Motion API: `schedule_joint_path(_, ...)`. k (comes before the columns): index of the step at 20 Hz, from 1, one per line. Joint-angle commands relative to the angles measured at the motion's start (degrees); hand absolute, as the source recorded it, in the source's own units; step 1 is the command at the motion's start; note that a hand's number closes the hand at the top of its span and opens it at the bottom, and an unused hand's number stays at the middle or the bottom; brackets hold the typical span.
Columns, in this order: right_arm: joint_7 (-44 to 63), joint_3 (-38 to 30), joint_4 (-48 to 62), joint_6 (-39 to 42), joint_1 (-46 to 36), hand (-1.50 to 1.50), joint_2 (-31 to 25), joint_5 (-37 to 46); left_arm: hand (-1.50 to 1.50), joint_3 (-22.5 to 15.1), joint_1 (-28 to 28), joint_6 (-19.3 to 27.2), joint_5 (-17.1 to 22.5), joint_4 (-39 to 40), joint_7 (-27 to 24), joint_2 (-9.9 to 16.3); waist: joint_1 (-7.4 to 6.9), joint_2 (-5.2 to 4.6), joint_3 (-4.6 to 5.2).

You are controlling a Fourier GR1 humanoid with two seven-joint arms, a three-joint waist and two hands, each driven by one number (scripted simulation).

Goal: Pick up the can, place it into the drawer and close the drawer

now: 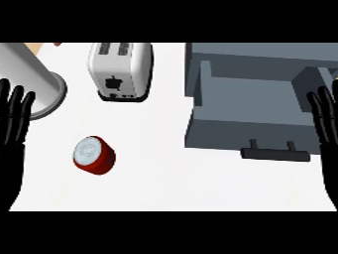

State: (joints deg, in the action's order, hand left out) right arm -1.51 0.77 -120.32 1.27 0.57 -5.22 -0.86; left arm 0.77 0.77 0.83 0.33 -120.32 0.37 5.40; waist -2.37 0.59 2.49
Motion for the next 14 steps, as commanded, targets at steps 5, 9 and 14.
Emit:
schedule_joint_path(5,0.2,-0.7,2.8,-2.5,-3.7,-1.50,0.8,2.6,-1.50,-7.2,0.7,-14.4,11.7,-3.4,-3.0,2.6,2.02,-0.59,-2.44)
schedule_joint_path(9,11.0,-2.3,4.9,-4.2,2.4,-1.50,0.2,3.1,-1.50,-7.6,8.2,-14.3,10.5,-2.6,11.1,7.5,1.92,-0.53,-2.53)
schedule_joint_path(14,11.9,-1.0,1.9,-3.7,5.5,-1.50,1.2,2.9,-1.50,-4.7,11.9,-17.6,14.6,-8.6,14.9,10.5,2.18,-0.51,-2.50)
